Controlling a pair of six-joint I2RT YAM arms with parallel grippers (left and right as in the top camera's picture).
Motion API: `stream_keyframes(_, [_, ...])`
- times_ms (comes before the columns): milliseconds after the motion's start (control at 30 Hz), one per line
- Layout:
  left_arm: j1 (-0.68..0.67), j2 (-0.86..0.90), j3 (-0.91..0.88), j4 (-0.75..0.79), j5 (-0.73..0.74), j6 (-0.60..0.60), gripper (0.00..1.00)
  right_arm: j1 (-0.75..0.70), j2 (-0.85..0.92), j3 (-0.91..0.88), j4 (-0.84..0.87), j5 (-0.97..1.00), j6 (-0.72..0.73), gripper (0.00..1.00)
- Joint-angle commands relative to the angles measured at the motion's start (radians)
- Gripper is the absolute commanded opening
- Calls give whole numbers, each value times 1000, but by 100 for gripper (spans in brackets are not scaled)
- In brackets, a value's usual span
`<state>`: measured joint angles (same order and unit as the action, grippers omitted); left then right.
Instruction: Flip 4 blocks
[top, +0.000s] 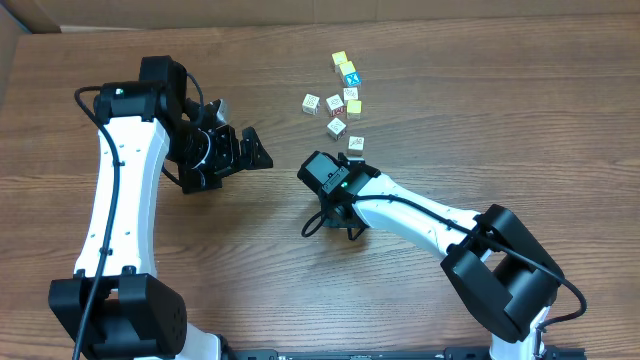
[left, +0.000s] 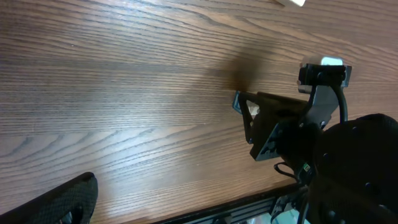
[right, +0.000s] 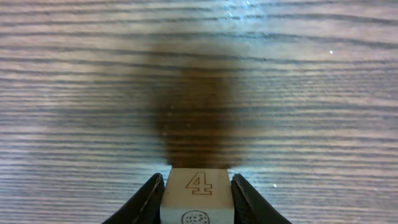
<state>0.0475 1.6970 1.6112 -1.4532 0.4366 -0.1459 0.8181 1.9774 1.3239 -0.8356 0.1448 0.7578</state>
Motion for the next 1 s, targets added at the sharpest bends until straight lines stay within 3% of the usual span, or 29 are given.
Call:
stream_keyframes(0, [-4, 3, 20, 0, -2, 12, 100, 0, 0, -1, -19, -18, -5, 33])
stream_keyframes(400, [-4, 3, 20, 0, -2, 11, 100, -4, 0, -1, -22, -19, -8, 34])
stream_keyframes(500, [-4, 3, 20, 0, -2, 11, 100, -5, -1, -1, -22, -19, -7, 47])
stream_keyframes(867, [-4, 3, 20, 0, -2, 11, 100, -10, -2, 68, -54, -19, -33, 70])
stream_keyframes(967, [-4, 3, 20, 0, -2, 11, 100, -28, -3, 126, -100, -18, -71, 86])
